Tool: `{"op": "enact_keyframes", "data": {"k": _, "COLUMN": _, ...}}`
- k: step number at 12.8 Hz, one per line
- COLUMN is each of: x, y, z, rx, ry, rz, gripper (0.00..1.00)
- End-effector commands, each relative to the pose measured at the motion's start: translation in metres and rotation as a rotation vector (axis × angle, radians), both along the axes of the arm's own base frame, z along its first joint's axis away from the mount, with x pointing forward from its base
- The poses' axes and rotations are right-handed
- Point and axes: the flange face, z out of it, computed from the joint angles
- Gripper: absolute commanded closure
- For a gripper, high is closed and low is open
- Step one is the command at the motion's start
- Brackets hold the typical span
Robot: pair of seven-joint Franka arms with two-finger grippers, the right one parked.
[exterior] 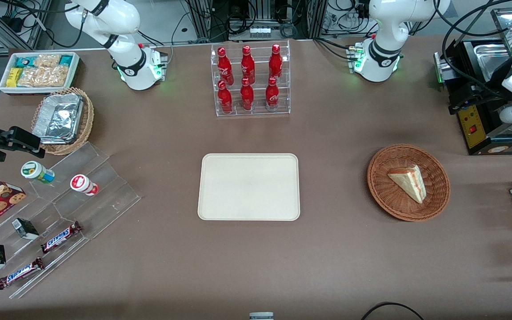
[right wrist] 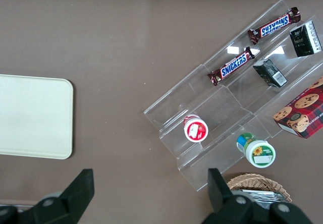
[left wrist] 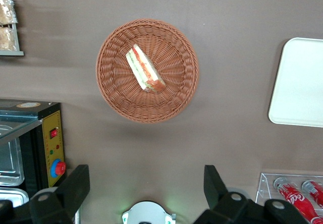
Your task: Place sandwich from basket to tray
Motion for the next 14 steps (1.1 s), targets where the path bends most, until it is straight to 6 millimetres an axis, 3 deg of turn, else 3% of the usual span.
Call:
{"op": "enact_keyframes", "data": {"k": 1, "x": -0.002, "y": 0.000, "z": 0.008, "rx": 0.017, "ry": 0.005, "rz": -0.012, "gripper": 0.00}}
{"op": "enact_keyframes", "data": {"k": 3, "x": 0.002, "y": 0.004, "z": 0.004, "rx": 0.020, "ry": 0.011, "rz": -0.003, "gripper": 0.00}}
{"op": "enact_keyframes", "data": {"k": 4, "x": 0.010, "y": 0.011, "z": -0.008, "rx": 0.025, "ry": 0.034, "rz": 0.013, "gripper": 0.00}}
{"op": "enact_keyframes", "data": {"k": 10, "x": 0.067, "y": 0.040, "z": -0.109, "rx": 0.101, "ry": 0.110, "rz": 0.212, "gripper": 0.00}}
{"op": "enact_keyframes", "data": {"k": 14, "x": 0.072, "y": 0.060, "z": -0.177, "rx": 0.110, "ry": 0.097, "rz": 0.372, "gripper": 0.00}}
